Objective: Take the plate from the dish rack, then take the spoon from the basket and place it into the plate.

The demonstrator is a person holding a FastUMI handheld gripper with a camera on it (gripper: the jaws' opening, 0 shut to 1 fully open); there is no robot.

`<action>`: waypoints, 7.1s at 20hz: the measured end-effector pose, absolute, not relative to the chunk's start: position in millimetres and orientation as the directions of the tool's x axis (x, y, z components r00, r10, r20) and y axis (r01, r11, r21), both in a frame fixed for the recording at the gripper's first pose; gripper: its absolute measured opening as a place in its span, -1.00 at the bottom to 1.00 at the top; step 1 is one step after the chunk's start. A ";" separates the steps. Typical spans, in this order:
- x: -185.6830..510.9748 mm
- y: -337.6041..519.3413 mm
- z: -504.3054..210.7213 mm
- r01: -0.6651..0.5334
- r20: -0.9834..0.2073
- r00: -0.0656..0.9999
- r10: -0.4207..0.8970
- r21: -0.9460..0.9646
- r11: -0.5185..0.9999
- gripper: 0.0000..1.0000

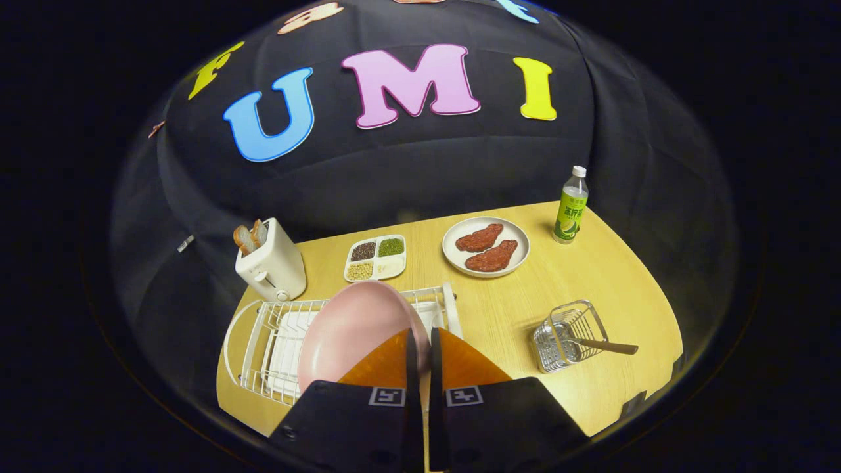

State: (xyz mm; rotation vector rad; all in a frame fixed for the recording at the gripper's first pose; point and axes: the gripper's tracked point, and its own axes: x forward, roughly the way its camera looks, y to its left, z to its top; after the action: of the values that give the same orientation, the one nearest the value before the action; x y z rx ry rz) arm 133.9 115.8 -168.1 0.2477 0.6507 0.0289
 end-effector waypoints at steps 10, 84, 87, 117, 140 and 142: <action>28.2 -23.5 -171.4 0.044 -0.624 0.753 0.208 0.363 0.931 -0.85; 142.9 -79.9 -233.4 -0.372 -0.227 0.897 0.380 0.079 0.925 -0.76; 141.6 -82.3 -211.6 -0.378 -0.211 0.897 0.389 0.091 0.921 -0.76; 4.8 34.5 -237.3 -0.749 -0.265 0.621 0.738 0.080 0.658 -0.76; -18.3 -15.5 -300.6 -0.629 -0.506 0.584 0.635 0.212 0.748 0.06; -12.2 -20.1 -289.8 -0.612 -0.495 0.607 0.622 0.208 0.763 0.91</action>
State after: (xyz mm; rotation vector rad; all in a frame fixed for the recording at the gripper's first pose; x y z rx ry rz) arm -12.2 -20.1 -289.8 0.0185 0.5787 0.7135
